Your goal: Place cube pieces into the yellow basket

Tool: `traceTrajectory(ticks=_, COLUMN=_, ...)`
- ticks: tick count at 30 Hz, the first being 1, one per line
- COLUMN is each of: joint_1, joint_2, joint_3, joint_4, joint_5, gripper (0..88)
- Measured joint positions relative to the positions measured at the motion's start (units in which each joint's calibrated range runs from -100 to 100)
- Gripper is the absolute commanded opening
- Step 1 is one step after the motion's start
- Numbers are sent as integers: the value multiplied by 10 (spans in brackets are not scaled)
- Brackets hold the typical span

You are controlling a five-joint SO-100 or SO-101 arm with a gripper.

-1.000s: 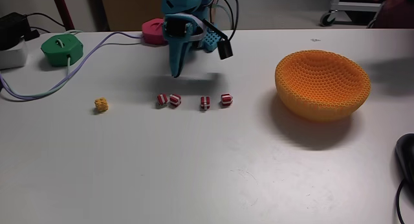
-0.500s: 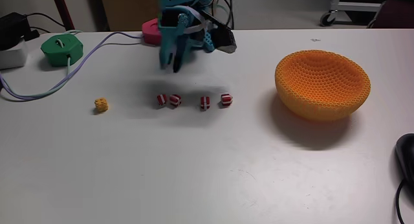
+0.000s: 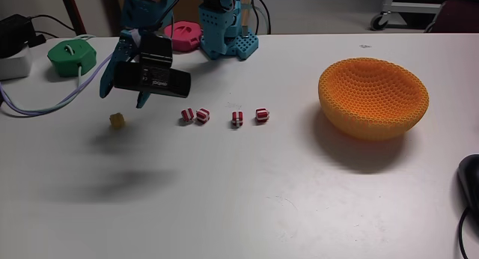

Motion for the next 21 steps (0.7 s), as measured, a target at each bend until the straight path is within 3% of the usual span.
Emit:
traceTrajectory(ticks=12, joint_1=24, joint_2=160, joint_3=-10, joint_4=-146, joint_5=-13, gripper=161)
traceTrajectory(ticks=16, joint_1=25, joint_2=201, joint_3=-41, joint_4=-170, joint_5=-8, gripper=0)
traceTrajectory(ticks=21, joint_1=32, joint_2=203, joint_3=-43, joint_4=-173, joint_5=-3, gripper=0)
